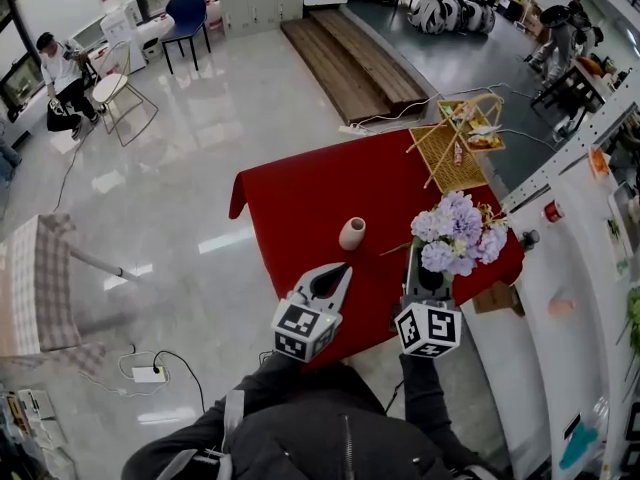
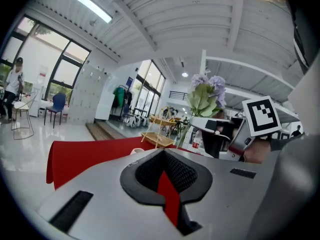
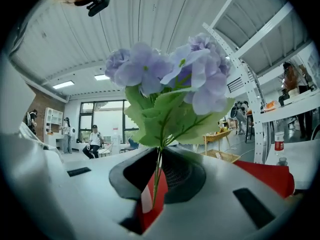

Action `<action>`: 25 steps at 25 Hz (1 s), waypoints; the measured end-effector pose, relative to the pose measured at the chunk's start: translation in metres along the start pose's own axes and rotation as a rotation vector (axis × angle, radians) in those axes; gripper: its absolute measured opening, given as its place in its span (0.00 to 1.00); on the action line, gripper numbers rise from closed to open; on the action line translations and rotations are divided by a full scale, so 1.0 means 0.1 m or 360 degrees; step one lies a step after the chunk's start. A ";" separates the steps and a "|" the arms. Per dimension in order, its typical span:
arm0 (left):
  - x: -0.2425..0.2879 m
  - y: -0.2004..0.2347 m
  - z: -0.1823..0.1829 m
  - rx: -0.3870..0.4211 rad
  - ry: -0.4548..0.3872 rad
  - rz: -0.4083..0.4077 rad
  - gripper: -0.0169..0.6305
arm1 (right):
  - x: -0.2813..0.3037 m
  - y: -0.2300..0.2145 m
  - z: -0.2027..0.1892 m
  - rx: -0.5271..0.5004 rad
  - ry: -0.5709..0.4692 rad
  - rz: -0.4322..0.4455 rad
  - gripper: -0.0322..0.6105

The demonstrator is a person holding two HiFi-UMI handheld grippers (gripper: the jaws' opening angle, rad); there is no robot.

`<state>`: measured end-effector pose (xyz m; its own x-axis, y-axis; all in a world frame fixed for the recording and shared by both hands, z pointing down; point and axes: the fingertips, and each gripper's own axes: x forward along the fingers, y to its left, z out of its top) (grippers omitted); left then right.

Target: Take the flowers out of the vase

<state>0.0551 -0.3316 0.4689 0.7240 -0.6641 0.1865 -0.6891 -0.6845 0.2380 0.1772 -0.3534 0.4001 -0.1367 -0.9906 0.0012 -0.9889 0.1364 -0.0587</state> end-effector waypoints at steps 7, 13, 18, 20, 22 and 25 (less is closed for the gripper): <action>-0.05 0.10 -0.06 -0.0010 0.0022 0.0039 0.04 | -0.11 0.02 -0.39 -0.0029 0.0142 -0.0004 0.11; -0.10 0.11 -0.11 -0.0024 0.0041 0.0053 0.04 | -0.22 0.05 -0.50 -0.0038 0.0180 0.0019 0.11; -0.14 0.11 -0.12 -0.0031 0.0050 0.0055 0.04 | -0.23 0.08 -0.42 -0.0004 0.0153 0.0019 0.11; -0.15 0.10 -0.13 -0.0019 0.0054 0.0052 0.04 | -0.25 0.10 -0.41 -0.0011 0.0153 0.0029 0.11; -0.17 0.10 -0.14 -0.0019 0.0058 0.0050 0.04 | -0.26 0.13 -0.41 -0.0021 0.0155 0.0039 0.11; -0.19 0.09 -0.16 -0.0023 0.0064 0.0049 0.04 | -0.29 0.15 -0.43 -0.0025 0.0161 0.0044 0.11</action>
<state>0.0356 -0.3201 0.4826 0.7035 -0.6717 0.2322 -0.7106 -0.6595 0.2453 0.1640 -0.3225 0.4416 -0.1685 -0.9805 0.1008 -0.9853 0.1647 -0.0445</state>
